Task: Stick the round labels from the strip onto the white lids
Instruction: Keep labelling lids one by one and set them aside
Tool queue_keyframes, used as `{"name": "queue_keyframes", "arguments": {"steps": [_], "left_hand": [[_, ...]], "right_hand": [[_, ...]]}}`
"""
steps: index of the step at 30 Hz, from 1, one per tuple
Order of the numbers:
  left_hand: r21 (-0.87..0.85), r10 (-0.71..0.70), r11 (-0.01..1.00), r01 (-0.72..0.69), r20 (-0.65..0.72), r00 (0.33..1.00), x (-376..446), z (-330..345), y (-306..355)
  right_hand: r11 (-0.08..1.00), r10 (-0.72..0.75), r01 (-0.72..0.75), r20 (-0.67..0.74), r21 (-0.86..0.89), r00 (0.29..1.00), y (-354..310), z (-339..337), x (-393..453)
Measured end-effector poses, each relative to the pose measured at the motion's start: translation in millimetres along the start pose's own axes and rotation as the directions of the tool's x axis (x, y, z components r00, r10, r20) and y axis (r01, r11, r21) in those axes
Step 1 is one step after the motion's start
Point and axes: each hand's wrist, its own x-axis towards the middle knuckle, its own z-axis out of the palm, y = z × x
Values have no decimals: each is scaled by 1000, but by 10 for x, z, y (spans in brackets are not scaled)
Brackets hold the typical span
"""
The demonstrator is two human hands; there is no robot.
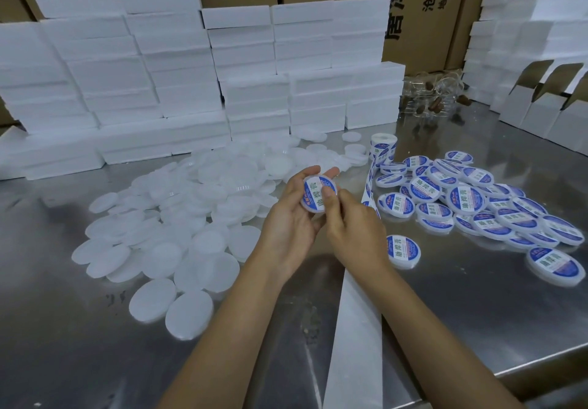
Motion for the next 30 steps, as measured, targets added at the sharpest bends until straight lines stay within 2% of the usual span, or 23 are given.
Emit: {"name": "queue_keyframes", "arguments": {"steps": [2,4,7,10,13,17,19,25,30], "left_hand": [[198,48,979,-41,-30,998,7,-9,-37],[415,133,904,-103,-43,990,1,-35,-63],[529,175,837,-139,-19,984,-16,-72,-44],[549,169,827,-122,-34,985,-32,-74,23],[520,210,846,-121,-116,971,-41,-78,67],[483,243,868,-117,-208,947,-38,-101,92],[480,254,869,-119,-226,940,-33,-109,88],[439,238,888,-138,-183,954,-37,-111,62],[445,139,890,-102,-51,989,-44,-75,28]], "right_hand": [[995,52,-51,-9,82,999,24,-12,25],[986,93,-91,-2,142,996,49,-31,42],[970,111,-105,-17,219,994,71,-51,47],[961,92,-87,-8,264,996,63,-59,49],[945,75,-75,14,317,997,46,-58,34],[961,5,-30,91,274,996,35,-39,5],[969,-4,-16,81,248,997,42,-37,17],[968,2,-10,33,251,999,44,-49,26],[936,69,-82,51,342,996,46,-91,52]]}}
